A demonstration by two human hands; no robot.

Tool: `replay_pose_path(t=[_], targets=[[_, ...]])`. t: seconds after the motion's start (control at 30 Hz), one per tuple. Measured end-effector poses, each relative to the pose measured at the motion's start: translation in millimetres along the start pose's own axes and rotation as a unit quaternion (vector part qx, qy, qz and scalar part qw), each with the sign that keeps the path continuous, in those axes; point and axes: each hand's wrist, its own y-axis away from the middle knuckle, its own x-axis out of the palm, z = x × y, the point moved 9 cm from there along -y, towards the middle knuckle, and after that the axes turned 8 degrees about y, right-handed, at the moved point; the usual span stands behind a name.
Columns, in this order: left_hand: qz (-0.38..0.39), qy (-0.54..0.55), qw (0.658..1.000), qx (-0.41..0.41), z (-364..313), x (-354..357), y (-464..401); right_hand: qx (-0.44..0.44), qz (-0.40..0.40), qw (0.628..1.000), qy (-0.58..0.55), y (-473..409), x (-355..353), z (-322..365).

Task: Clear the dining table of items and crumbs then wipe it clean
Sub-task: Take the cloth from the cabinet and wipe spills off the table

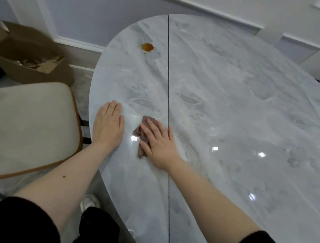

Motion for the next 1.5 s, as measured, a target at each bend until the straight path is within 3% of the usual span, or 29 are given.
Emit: replay_pose_path(t=[0.43,0.63,0.9,1.23,1.5], targets=[[0.038,0.022,0.998,0.046,36,-9,-173,0.237,0.022,0.971,-0.027,-147,-20,-41],[0.126,-0.005,0.991,0.038,62,13,-254,0.364,0.021,0.930,-0.052,-218,-23,-47],[0.116,-0.006,0.992,0.058,57,34,-328,0.376,0.001,0.925,-0.051,-268,-31,-71],[0.086,-0.002,0.995,0.056,59,37,-336,0.337,-0.027,0.937,-0.085,-361,-51,-118],[0.081,0.003,0.995,0.054,59,34,-333,0.273,-0.110,0.930,-0.220,-400,-64,-125]])
